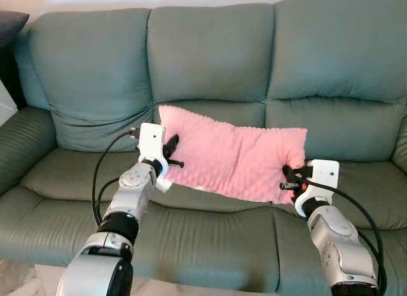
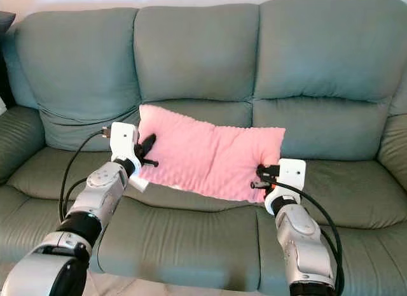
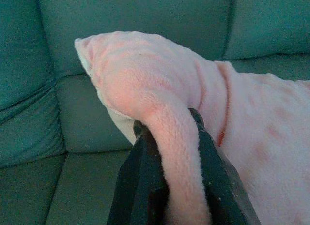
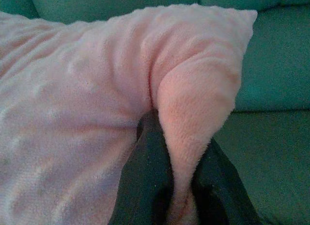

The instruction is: Move the pillow to the sofa

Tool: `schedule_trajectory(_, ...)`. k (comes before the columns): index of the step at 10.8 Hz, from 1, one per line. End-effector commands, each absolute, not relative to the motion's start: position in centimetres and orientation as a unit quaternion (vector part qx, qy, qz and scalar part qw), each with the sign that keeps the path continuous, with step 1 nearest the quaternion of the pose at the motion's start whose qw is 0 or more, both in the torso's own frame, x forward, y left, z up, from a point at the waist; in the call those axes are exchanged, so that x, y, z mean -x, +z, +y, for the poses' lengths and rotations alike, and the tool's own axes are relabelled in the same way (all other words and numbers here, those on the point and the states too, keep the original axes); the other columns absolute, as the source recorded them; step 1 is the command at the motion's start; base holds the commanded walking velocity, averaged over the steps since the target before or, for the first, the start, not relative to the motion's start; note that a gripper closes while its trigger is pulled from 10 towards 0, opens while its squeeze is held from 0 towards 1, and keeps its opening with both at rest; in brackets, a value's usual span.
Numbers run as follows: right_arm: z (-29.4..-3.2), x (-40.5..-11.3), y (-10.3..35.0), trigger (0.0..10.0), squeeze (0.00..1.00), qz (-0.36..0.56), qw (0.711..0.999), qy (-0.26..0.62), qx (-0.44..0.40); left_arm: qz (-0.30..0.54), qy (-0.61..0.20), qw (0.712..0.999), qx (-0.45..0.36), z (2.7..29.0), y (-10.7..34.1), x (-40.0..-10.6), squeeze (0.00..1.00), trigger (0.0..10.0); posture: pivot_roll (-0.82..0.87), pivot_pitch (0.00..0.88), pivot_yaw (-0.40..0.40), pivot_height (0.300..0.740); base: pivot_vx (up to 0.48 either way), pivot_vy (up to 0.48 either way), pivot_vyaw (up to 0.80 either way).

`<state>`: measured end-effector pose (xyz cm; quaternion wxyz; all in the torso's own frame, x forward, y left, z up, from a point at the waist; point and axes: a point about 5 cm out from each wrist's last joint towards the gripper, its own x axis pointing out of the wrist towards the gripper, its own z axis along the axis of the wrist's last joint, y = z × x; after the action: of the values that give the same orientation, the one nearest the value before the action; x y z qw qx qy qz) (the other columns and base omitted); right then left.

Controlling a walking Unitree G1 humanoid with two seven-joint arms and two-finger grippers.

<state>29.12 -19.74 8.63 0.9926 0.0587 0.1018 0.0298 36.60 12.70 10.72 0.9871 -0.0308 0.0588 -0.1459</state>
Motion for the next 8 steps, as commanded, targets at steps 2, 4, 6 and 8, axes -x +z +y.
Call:
schedule_trajectory(2,-19.8,-29.5,9.0,10.0,0.00,0.089,0.993,0.033,-0.070,0.038,-0.125,0.991,0.038,13.5,11.6,-37.2,0.00,10.0,-0.23,0.072,0.091,0.740,0.000,0.000,0.00)
schedule_trajectory(4,-19.0,-29.5,9.4,10.0,0.00,0.081,0.993,0.053,-0.061,0.035,-0.120,0.990,0.065,13.4,11.9,-37.5,0.00,10.0,-0.23,0.079,0.078,0.740,0.000,0.000,0.00)
schedule_trajectory(6,-18.6,-29.4,9.2,10.0,0.00,0.083,0.993,0.060,-0.055,0.042,-0.110,0.990,0.077,13.8,11.9,-37.6,0.00,10.0,-0.22,0.078,0.075,0.740,0.000,0.000,0.00)
schedule_trajectory(8,-18.0,-29.5,9.5,10.0,0.00,0.079,0.994,0.068,-0.044,0.041,-0.109,0.990,0.076,14.2,11.8,-37.6,0.00,10.0,-0.23,0.070,0.069,0.740,0.000,0.000,0.00)
